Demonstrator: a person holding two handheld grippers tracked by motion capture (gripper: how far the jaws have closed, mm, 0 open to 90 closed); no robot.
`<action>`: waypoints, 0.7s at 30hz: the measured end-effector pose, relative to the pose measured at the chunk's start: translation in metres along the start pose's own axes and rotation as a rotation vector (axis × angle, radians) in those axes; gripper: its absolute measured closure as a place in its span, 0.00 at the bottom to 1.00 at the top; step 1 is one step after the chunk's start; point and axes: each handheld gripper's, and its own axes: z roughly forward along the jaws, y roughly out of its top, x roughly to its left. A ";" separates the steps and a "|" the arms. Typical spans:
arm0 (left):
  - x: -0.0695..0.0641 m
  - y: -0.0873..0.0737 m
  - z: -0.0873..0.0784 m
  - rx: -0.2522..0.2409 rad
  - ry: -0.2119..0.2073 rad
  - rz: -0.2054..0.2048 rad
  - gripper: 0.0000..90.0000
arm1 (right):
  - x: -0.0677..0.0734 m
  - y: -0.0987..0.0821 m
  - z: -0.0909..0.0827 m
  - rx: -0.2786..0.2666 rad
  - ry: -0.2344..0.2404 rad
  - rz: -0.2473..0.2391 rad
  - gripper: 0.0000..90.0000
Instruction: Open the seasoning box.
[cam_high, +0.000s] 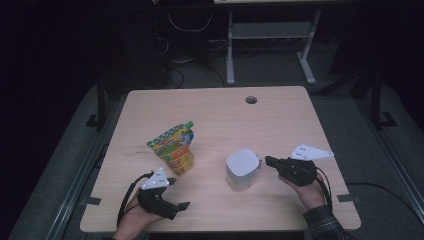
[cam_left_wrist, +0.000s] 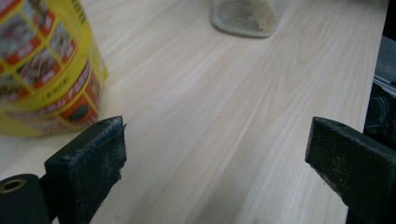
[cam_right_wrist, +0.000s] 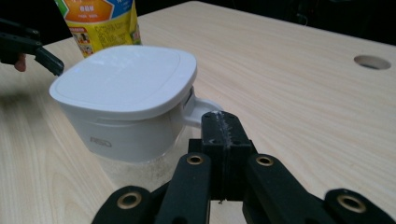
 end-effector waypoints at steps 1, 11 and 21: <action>-0.001 0.003 0.002 -0.006 -0.010 0.005 0.05 | 0.000 0.001 0.000 -0.002 -0.004 -0.006 1.00; -0.010 0.029 0.018 -0.017 -0.052 0.071 0.06 | -0.003 0.013 0.001 -0.018 -0.010 -0.012 1.00; -0.014 0.049 0.031 -0.027 -0.085 0.107 0.06 | -0.006 0.024 0.003 -0.042 -0.010 -0.016 1.00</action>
